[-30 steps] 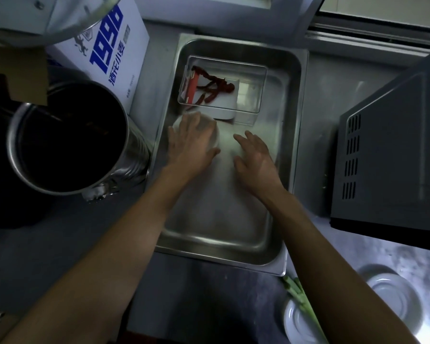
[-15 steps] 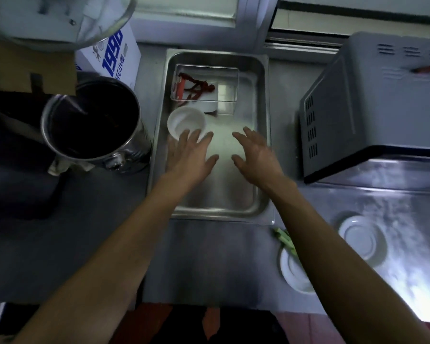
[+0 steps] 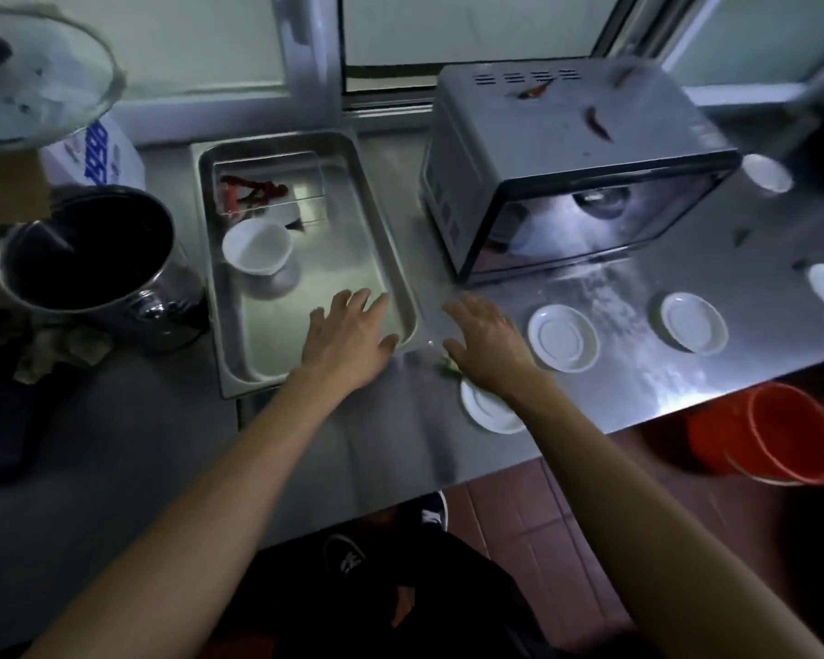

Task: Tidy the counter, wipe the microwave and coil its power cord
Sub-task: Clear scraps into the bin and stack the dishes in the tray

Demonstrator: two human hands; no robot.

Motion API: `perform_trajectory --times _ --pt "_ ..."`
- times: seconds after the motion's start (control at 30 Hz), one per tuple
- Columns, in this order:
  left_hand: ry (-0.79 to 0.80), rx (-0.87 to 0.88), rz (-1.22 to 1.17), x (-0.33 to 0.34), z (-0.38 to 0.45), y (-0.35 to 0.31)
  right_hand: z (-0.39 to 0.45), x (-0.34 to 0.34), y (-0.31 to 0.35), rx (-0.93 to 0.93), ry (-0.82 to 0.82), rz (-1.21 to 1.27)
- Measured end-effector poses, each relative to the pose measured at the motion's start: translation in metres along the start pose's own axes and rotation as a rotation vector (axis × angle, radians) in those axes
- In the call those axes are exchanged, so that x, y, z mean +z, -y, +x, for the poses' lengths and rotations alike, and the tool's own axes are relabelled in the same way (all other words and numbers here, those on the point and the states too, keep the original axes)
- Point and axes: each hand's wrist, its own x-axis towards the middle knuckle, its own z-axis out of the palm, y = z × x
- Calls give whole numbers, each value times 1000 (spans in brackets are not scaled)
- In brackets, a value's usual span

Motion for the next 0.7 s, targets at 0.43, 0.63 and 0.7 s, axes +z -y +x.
perform_trajectory --times 0.43,0.63,0.7 --pt "74 290 43 32 22 -168 -122 -5 -136 301 -90 115" --pt "97 352 70 62 26 -256 -163 1 -215 374 -71 162" --pt "112 350 90 73 28 -280 -174 2 -240 386 -70 179"
